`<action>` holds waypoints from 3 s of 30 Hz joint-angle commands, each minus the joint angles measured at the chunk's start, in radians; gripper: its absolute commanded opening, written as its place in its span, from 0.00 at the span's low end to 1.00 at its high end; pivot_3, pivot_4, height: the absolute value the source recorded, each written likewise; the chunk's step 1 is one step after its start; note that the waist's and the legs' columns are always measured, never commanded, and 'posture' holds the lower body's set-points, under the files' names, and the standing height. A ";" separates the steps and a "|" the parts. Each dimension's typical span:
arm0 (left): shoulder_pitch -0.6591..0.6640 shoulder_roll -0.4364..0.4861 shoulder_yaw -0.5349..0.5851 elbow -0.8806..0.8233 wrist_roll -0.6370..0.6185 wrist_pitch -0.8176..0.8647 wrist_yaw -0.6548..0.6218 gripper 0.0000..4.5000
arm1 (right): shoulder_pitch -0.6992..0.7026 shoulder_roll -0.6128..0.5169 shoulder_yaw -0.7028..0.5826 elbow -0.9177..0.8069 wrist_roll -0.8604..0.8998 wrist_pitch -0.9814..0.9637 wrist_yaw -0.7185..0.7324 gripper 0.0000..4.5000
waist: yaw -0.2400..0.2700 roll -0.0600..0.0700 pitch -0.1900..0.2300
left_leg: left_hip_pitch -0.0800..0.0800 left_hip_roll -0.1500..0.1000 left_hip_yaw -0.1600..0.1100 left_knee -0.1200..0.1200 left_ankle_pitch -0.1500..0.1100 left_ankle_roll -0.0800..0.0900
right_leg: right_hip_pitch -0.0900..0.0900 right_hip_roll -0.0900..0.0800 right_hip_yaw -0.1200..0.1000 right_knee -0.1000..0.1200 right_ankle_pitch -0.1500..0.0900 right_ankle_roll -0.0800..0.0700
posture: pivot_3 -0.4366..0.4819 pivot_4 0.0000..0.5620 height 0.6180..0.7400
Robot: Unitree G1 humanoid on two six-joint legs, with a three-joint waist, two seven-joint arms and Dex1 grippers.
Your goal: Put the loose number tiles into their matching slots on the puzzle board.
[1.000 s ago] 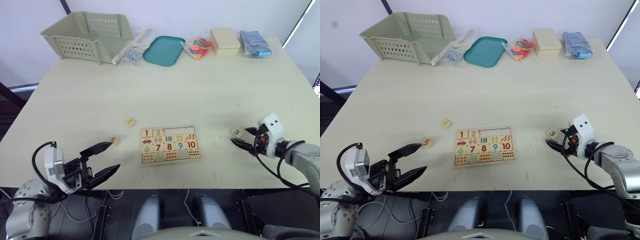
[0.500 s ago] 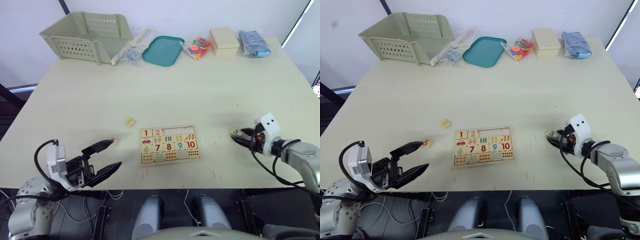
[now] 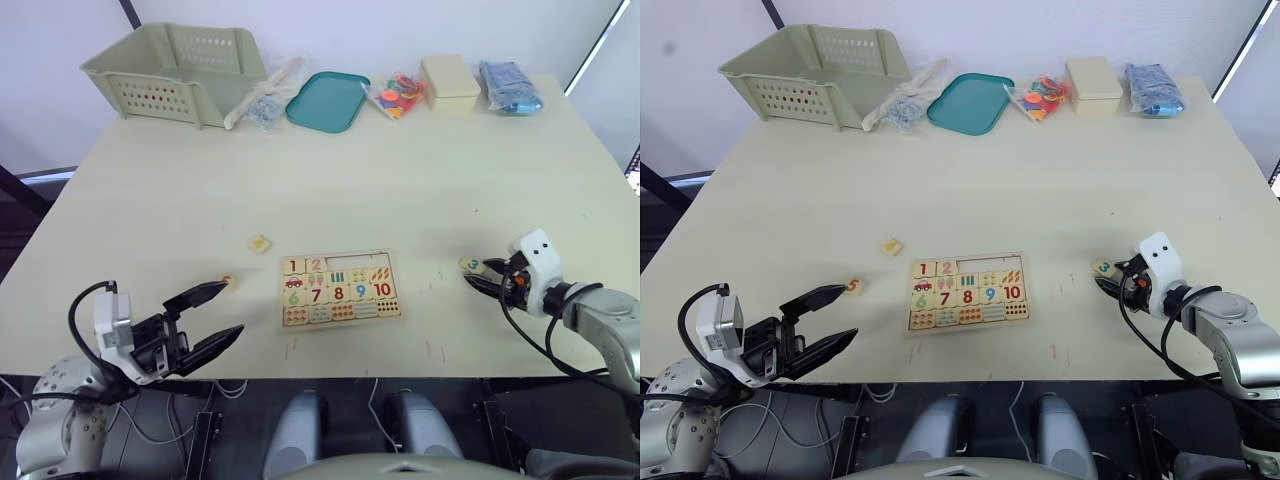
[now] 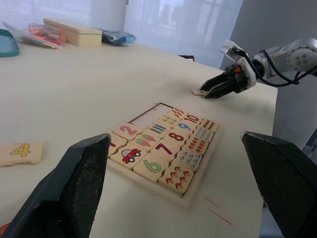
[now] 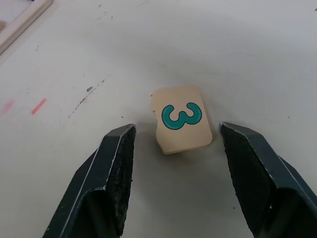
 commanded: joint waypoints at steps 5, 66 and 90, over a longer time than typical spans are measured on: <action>0.004 0.002 0.004 -0.037 -0.009 -0.008 0.006 1.00 | -0.003 0.014 0.001 -0.018 -0.011 -0.014 -0.007 0.62 | -0.001 0.000 0.000 | 0.000 0.000 0.000 0.000 0.000 0.000 | 0.000 0.000 0.000 0.000 0.000 0.000 | 0.48 0.27 1.00; -0.018 0.007 0.016 0.034 0.005 -0.031 -0.007 1.00 | -1.326 0.341 1.068 0.326 -0.200 0.469 0.324 0.20 | -0.024 0.007 0.005 | -0.004 0.000 -0.002 0.000 0.000 0.000 | -0.005 -0.004 -0.004 0.001 0.000 0.000 | 0.48 0.27 1.00; 0.016 0.005 0.019 -0.012 -0.005 -0.019 0.024 1.00 | -1.309 0.464 1.082 0.481 -0.320 0.404 0.438 0.20 | -0.030 0.008 0.005 | -0.004 0.000 -0.002 -0.003 0.000 -0.001 | -0.006 -0.006 -0.004 0.000 0.000 -0.001 | 0.48 0.27 1.00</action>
